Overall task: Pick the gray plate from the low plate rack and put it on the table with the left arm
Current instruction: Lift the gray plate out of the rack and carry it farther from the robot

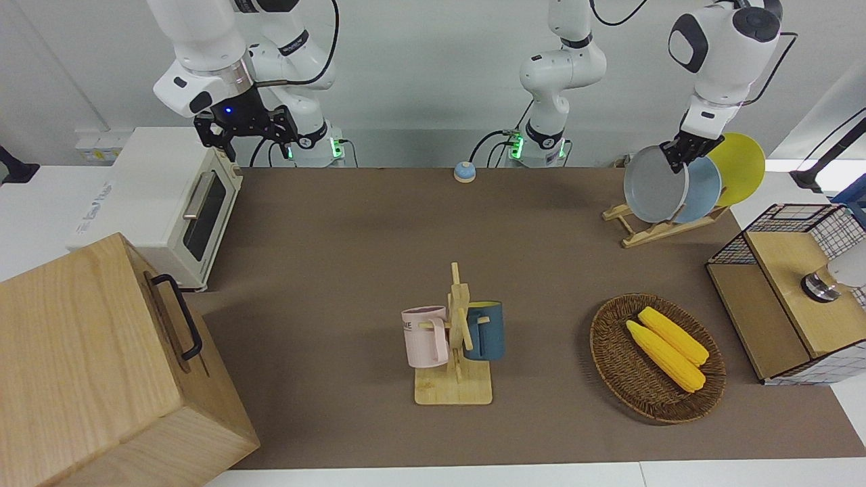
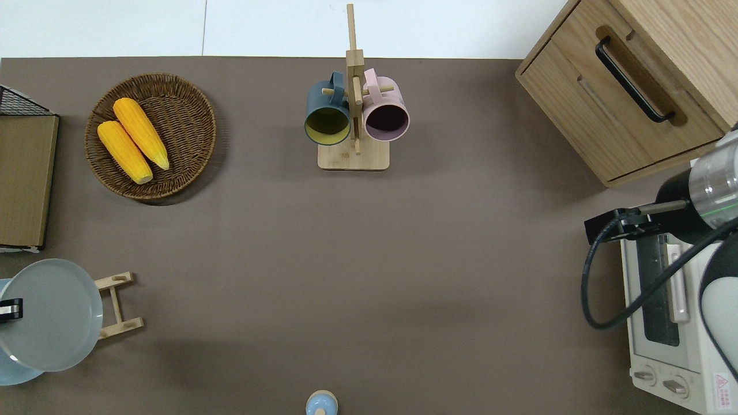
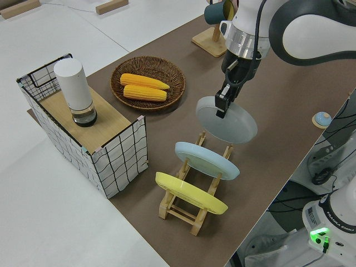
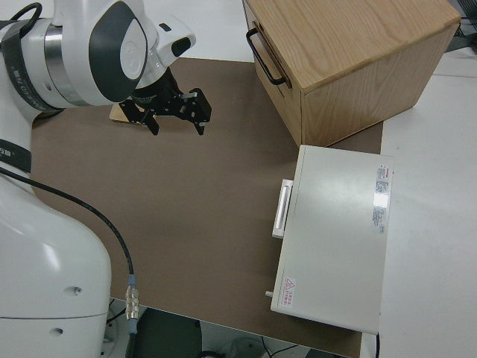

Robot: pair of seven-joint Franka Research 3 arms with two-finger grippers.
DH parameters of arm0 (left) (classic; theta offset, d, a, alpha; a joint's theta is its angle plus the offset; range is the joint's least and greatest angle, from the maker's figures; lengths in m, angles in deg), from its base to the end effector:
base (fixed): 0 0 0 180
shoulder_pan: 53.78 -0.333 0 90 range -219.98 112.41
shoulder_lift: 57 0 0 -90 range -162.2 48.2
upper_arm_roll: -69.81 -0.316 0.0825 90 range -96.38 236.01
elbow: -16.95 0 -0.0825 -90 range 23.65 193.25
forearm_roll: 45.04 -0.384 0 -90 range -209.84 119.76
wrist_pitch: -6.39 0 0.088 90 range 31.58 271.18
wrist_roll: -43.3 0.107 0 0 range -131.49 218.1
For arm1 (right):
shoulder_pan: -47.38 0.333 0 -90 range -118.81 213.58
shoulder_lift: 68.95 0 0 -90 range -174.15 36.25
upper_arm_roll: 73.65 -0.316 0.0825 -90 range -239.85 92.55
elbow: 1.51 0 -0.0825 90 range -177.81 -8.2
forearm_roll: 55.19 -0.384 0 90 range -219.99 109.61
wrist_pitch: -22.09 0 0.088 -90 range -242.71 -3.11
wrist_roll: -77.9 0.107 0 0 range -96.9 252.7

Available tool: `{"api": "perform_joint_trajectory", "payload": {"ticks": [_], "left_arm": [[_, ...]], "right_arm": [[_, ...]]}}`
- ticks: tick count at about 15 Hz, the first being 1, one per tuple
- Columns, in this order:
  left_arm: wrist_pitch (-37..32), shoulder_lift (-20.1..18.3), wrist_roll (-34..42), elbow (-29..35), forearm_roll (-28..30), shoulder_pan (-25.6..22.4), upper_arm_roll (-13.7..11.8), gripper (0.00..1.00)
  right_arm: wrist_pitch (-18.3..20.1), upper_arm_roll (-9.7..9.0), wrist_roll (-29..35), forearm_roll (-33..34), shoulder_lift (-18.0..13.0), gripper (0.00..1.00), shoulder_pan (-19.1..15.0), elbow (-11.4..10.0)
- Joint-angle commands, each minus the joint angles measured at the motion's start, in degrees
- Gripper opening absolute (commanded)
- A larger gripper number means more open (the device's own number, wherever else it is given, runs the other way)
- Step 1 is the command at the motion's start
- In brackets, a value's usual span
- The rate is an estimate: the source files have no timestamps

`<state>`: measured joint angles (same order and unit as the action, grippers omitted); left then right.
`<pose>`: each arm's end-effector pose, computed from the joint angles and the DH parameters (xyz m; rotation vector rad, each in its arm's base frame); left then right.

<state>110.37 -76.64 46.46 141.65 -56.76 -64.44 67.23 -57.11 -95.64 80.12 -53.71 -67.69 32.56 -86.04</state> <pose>0.4340 0.1212 0.5308 -2.9570 -0.1802 0.0659 0.5375 0.0618 0.6421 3.1074 0.1296 -0.1738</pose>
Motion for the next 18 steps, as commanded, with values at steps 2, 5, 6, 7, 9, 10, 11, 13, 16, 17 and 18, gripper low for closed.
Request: {"api": "perform_joint_trajectory", "payload": {"ticks": [2,5,6,7,9,10,11,13,16,17,18], "left_arm": [[-7.3,0.47,0.1,-6.83,-0.14,1.95,0.04,0.12],[-7.75,0.56,0.1,-7.55,0.03,2.57,0.04,0.12],[-7.75,0.65,0.19,-7.54,0.03,2.57,0.04,0.12],[-7.75,0.74,0.19,-7.54,0.82,2.66,0.04,0.12],[-7.4,0.82,2.81,-7.37,4.84,2.66,-0.14,0.12],[-6.96,0.91,4.74,-7.19,6.61,2.57,-0.23,0.12],[-6.95,1.61,5.89,-7.19,8.45,2.57,-0.31,0.12],[-6.87,2.14,6.6,-6.93,12.58,2.66,-0.23,0.12],[-6.34,3.11,9.15,-6.32,19.35,3.01,-0.31,0.12],[-5.99,3.2,9.24,-5.62,21.72,2.92,-0.31,0.12],[-5.47,3.63,9.59,-4.91,23.66,2.92,-0.31,0.11]], "right_arm": [[0.72,-1.21,0.68,0.28,-0.12,0.983,-1.35,0.33],[0.63,-1.13,0.68,0.28,-0.12,0.983,-1.35,0.33],[0.63,-1.21,0.68,0.28,-0.12,0.983,-1.35,0.42],[0.63,-1.22,0.68,0.37,-0.12,0.983,-1.35,0.42],[0.63,-1.22,0.68,0.28,-0.12,0.983,-1.35,0.42],[0.63,-1.22,0.68,0.28,-0.12,0.983,-1.35,0.42],[0.63,-1.13,0.68,0.37,-0.12,0.983,-1.35,0.42],[0.63,-1.22,0.68,0.28,-0.12,0.983,-1.35,0.42],[0.63,-1.22,0.68,0.28,-0.12,0.983,-1.35,0.42],[0.63,-1.13,0.68,0.37,-0.2,0.983,-1.35,0.42],[0.63,-1.21,0.68,0.37,-0.12,0.983,-1.35,0.42]]}}
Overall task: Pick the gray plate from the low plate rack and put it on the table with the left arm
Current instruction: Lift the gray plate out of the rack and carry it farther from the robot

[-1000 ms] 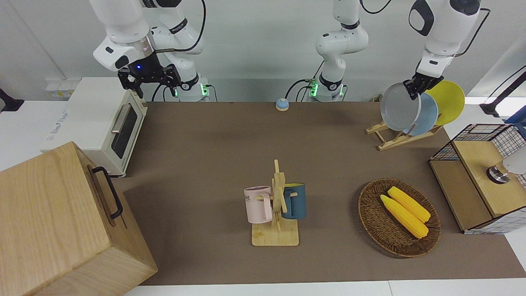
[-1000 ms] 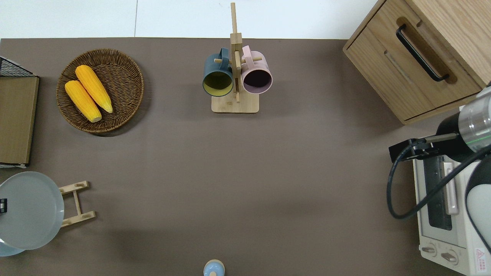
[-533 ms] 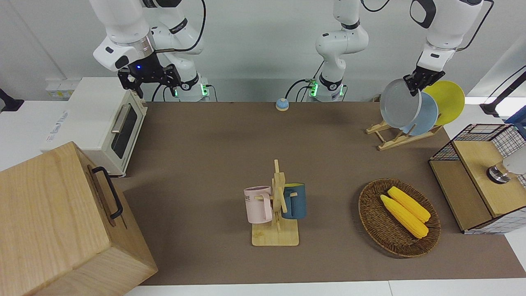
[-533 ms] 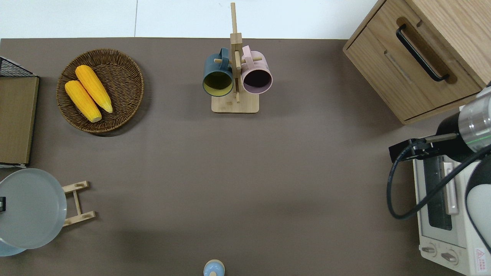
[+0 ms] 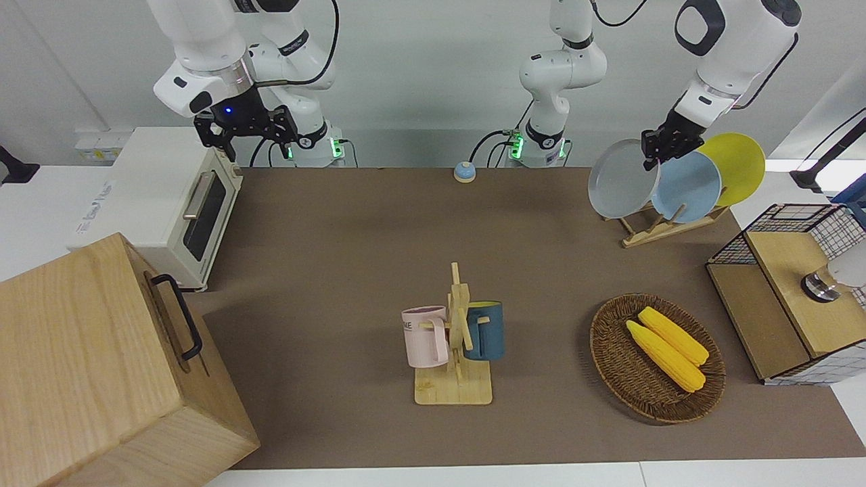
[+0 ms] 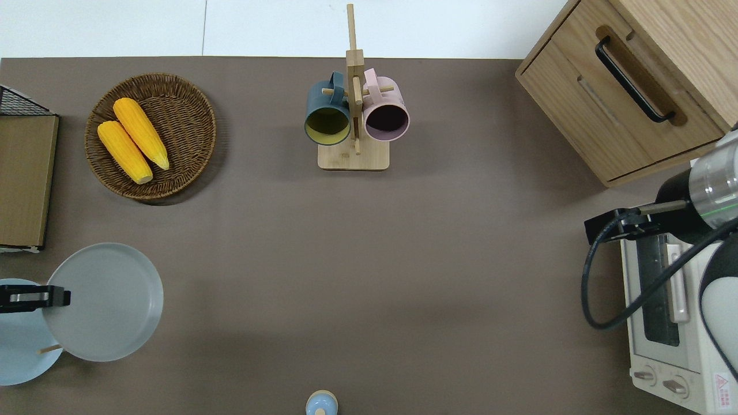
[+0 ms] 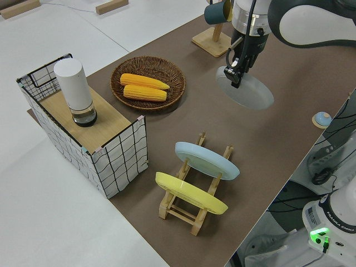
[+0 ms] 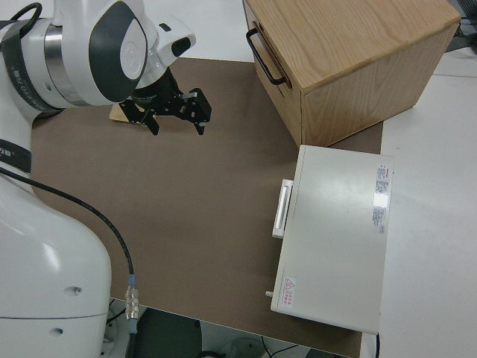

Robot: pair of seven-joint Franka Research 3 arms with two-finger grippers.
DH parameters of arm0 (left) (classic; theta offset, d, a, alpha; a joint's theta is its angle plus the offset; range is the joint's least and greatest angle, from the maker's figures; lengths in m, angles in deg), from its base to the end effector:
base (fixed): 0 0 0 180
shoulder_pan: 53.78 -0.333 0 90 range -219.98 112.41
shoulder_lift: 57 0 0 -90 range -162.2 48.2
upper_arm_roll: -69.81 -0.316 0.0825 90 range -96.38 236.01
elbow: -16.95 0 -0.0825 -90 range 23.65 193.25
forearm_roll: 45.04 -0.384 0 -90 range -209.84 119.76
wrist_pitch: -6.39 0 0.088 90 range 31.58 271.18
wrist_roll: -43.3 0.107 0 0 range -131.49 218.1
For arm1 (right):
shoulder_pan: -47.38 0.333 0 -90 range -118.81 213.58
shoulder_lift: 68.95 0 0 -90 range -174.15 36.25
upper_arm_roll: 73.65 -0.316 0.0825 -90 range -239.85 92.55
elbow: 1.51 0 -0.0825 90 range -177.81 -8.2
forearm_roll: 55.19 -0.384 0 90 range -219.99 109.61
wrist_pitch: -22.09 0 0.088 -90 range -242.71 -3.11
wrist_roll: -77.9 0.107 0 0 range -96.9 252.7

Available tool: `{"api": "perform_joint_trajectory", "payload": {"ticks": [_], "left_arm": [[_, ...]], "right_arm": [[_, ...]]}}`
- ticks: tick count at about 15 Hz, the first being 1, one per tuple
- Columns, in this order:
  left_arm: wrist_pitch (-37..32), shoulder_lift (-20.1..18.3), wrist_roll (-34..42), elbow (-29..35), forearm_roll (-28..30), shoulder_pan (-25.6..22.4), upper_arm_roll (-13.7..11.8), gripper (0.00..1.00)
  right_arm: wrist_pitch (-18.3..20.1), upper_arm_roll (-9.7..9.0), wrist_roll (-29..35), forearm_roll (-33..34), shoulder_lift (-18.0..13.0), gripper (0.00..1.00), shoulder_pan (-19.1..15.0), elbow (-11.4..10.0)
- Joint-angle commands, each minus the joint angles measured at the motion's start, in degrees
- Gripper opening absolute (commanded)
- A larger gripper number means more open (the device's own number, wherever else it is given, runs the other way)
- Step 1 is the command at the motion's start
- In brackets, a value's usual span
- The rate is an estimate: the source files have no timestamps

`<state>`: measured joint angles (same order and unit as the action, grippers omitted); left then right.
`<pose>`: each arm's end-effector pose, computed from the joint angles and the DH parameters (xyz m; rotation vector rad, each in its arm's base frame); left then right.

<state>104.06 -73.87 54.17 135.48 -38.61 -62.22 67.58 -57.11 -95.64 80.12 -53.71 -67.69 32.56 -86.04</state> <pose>0.4542 0.0765 0.5503 3.0079 0.0200 -0.0693 0.5375 0.0618 0.6421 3.1074 0.1296 -0.1738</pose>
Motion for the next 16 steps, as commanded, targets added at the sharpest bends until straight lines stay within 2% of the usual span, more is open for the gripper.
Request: {"api": "perform_joint_trajectory", "payload": {"ticks": [1,6,12,16], "left_arm": [[1.03,1.3,3.35,1.52,7.18,0.7,-0.66,0.11],[1.73,4.9,10.83,2.75,15.88,-0.18,-1.36,0.11],[11.2,5.7,14.43,10.03,17.48,0.79,-1.28,0.12],[19.21,9.47,20.58,15.31,23.0,0.79,-0.93,0.12]], "right_arm": [[0.63,-1.22,0.68,0.28,-0.12,0.983,-1.35,0.42],[0.63,-1.22,0.68,0.28,-0.12,0.983,-1.35,0.42],[0.63,-1.22,0.68,0.28,-0.12,0.983,-1.35,0.42],[0.63,-1.22,0.68,0.37,-0.2,0.983,-1.35,0.33]]}}
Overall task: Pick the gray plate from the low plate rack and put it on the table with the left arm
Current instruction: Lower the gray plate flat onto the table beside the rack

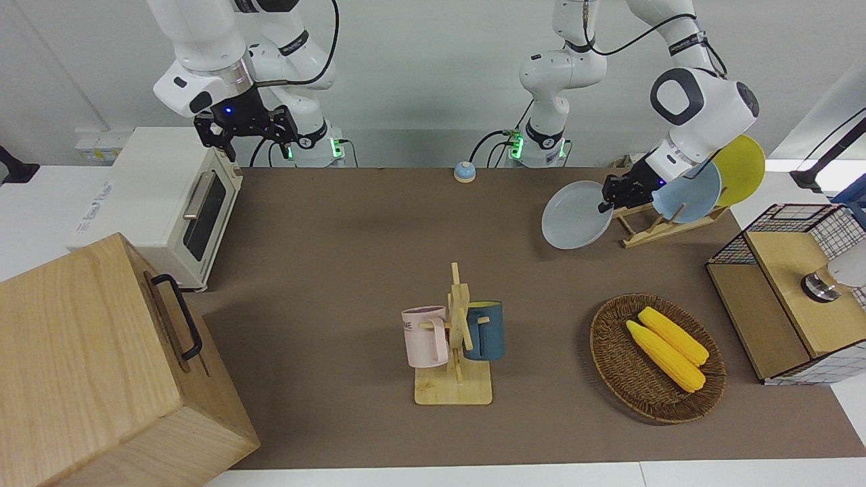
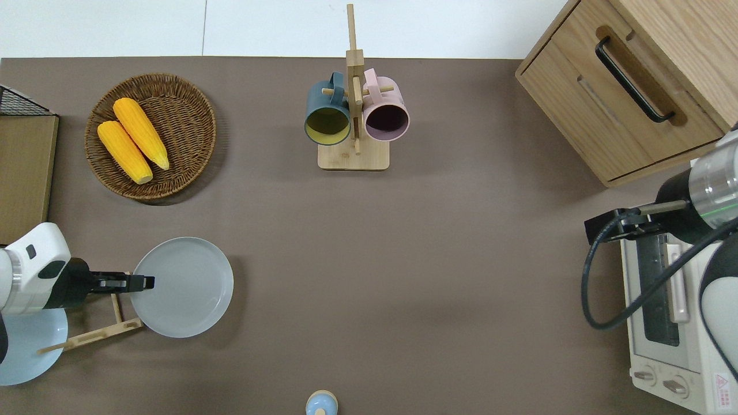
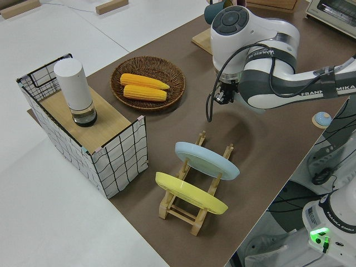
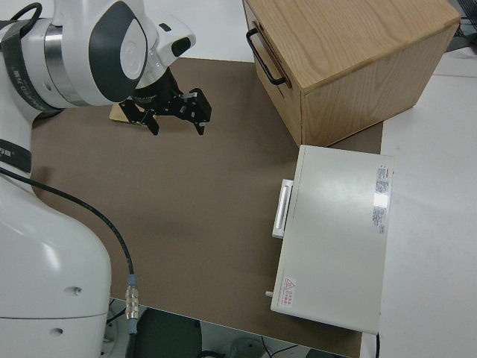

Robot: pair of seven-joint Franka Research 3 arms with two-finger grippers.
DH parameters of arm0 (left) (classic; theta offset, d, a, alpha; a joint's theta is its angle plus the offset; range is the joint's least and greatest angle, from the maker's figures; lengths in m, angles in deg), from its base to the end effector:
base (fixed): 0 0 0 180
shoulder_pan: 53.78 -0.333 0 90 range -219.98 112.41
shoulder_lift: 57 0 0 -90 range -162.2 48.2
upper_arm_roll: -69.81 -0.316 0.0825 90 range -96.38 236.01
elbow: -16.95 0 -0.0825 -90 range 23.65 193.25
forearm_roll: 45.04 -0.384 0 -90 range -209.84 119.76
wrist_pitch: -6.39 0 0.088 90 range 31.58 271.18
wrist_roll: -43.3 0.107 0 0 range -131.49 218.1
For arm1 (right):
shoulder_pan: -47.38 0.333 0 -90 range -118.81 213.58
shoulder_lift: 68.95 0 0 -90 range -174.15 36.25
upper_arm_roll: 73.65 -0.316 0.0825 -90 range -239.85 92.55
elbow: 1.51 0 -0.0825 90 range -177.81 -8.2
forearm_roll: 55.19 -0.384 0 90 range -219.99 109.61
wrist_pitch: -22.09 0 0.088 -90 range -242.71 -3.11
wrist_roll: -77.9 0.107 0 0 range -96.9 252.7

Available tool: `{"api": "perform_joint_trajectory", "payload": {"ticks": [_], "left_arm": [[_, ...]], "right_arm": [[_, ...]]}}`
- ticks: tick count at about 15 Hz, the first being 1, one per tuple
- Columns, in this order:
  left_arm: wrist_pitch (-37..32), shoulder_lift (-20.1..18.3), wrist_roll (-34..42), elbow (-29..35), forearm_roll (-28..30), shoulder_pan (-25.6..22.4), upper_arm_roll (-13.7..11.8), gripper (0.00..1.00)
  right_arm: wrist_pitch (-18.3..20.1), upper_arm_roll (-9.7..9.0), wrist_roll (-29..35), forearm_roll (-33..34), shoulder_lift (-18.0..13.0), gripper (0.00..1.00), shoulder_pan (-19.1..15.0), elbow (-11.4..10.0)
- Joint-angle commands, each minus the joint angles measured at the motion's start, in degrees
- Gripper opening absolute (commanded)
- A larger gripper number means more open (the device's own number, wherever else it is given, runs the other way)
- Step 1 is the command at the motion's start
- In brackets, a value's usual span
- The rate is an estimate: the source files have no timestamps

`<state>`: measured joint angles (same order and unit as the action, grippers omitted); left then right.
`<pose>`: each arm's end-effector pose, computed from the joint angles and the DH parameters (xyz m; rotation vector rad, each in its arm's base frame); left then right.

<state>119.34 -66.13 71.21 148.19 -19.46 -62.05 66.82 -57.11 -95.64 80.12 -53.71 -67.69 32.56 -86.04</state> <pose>0.4698 0.0656 0.4097 2.7059 -0.1109 -0.0188 0.5375 0.0618 0.6421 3.1074 0.1296 -0.1738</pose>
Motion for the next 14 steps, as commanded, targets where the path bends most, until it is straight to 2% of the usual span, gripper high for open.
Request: {"api": "perform_joint_trajectory", "payload": {"ticks": [1,8,11,13,14], "left_arm": [[4.2,2.44,3.91,2.88,4.64,0.62,0.09,0.12],[5.69,4.38,4.18,3.67,5.79,1.76,0.45,0.15],[5.69,4.64,4.18,3.67,5.71,1.68,0.36,0.27],[5.69,4.82,4.18,3.58,5.71,1.68,0.36,0.39],[5.61,4.91,4.18,3.58,5.62,1.68,0.36,0.51]], "right_arm": [[0.63,-1.22,0.68,0.37,-0.12,0.983,-1.35,0.42],[0.63,-1.22,0.68,0.28,-0.12,0.983,-1.35,0.42],[0.63,-1.22,0.68,0.28,-0.12,0.983,-1.35,0.42],[0.63,-1.22,0.68,0.37,-0.12,0.983,-1.35,0.33],[0.63,-1.22,0.68,0.37,-0.2,0.983,-1.35,0.33]]}}
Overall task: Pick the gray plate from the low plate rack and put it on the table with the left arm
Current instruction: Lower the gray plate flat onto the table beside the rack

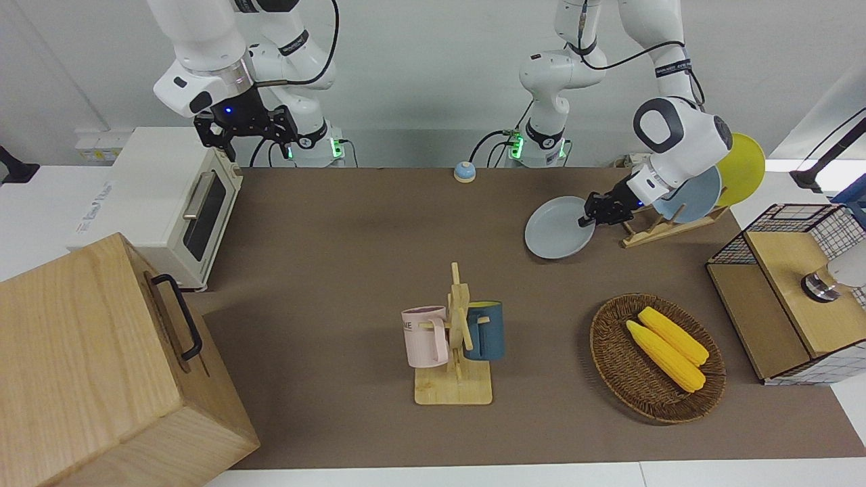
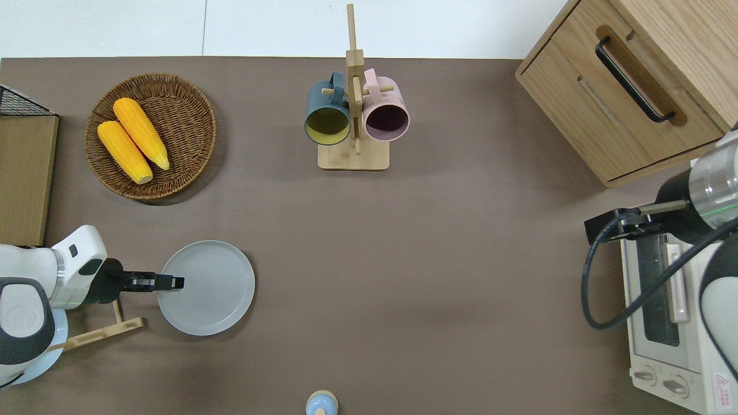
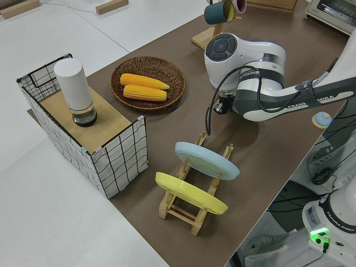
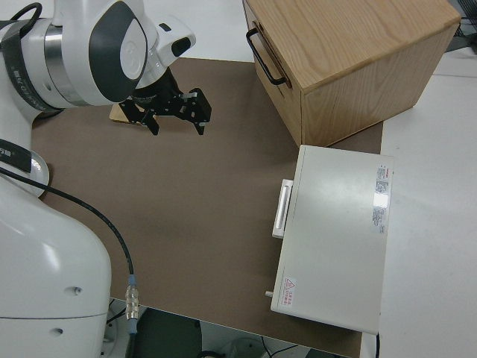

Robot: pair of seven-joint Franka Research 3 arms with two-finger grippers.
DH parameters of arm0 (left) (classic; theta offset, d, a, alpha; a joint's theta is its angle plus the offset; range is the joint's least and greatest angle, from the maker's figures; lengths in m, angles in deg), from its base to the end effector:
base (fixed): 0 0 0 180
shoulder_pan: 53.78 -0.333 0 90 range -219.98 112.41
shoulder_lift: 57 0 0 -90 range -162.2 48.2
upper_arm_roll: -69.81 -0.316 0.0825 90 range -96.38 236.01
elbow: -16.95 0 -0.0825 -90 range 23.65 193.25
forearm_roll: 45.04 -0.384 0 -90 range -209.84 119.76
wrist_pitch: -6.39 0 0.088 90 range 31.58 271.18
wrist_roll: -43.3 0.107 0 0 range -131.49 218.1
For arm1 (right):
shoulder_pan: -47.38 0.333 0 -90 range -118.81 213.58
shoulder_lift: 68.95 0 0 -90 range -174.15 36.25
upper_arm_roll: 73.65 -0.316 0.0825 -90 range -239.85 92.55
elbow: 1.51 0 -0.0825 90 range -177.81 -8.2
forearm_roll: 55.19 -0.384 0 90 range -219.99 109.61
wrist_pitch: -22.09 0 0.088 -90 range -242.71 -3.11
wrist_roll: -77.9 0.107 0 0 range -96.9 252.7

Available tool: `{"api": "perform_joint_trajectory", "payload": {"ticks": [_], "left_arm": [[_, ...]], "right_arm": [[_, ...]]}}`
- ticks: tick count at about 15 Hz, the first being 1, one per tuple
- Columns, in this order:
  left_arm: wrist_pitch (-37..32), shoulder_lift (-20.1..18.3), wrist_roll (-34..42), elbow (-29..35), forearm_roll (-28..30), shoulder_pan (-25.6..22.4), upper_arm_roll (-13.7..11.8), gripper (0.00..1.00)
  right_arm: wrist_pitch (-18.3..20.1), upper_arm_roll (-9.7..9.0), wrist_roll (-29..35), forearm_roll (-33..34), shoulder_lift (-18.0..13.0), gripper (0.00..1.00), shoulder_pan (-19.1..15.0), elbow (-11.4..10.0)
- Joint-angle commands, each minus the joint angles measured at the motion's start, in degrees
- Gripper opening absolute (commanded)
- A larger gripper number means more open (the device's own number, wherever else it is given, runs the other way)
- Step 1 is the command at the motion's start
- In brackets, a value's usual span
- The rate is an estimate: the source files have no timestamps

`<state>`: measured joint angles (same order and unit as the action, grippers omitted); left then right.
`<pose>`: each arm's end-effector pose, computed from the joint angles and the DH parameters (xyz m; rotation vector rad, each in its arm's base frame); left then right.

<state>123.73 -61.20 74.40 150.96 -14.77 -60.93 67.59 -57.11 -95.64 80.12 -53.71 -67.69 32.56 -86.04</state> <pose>0.4727 0.0501 0.3540 2.6504 -0.1072 -0.0626 0.5375 0.0618 0.6421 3.1074 0.1296 -0.1738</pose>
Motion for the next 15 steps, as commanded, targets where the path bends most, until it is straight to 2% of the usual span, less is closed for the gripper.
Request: {"api": "perform_joint_trajectory", "payload": {"ticks": [1,2,4,5,7,9,12,14,15], "left_arm": [[1.22,-0.02,0.98,0.73,0.93,0.55,-0.41,0.54],[1.22,0.06,0.98,0.64,0.84,0.55,-0.41,0.62],[1.22,0.06,0.98,0.55,0.84,0.55,-0.41,0.65],[1.22,0.06,0.98,0.38,0.58,0.55,-0.5,0.71],[1.22,0.06,0.89,0.2,0.49,0.55,-0.5,0.72],[1.22,0.06,0.81,0.03,0.23,0.55,-0.5,0.78],[0.87,-0.29,0.28,-0.76,-0.65,0.55,-0.5,0.82],[0.52,-0.64,-0.77,-1.82,-1.87,0.55,-0.5,0.82],[0.17,-0.99,-2.87,-3.04,-4.32,0.64,-0.41,0.85]], "right_arm": [[0.63,-1.22,0.68,0.28,-0.12,0.983,-1.34,0.42],[0.63,-1.22,0.68,0.37,-0.12,0.983,-1.34,0.42],[0.63,-1.22,0.68,0.28,-0.12,0.983,-1.34,0.33],[0.63,-1.22,0.68,0.28,-0.12,0.983,-1.34,0.42],[0.63,-1.13,0.68,0.28,-0.12,0.983,-1.34,0.42],[0.63,-1.22,0.68,0.28,-0.12,0.983,-1.34,0.42],[0.63,-1.22,0.68,0.28,-0.12,0.983,-1.34,0.42],[0.63,-1.22,0.68,0.28,-0.12,0.983,-1.34,0.42],[0.63,-1.22,0.68,0.28,-0.2,0.983,-1.34,0.42]]}}
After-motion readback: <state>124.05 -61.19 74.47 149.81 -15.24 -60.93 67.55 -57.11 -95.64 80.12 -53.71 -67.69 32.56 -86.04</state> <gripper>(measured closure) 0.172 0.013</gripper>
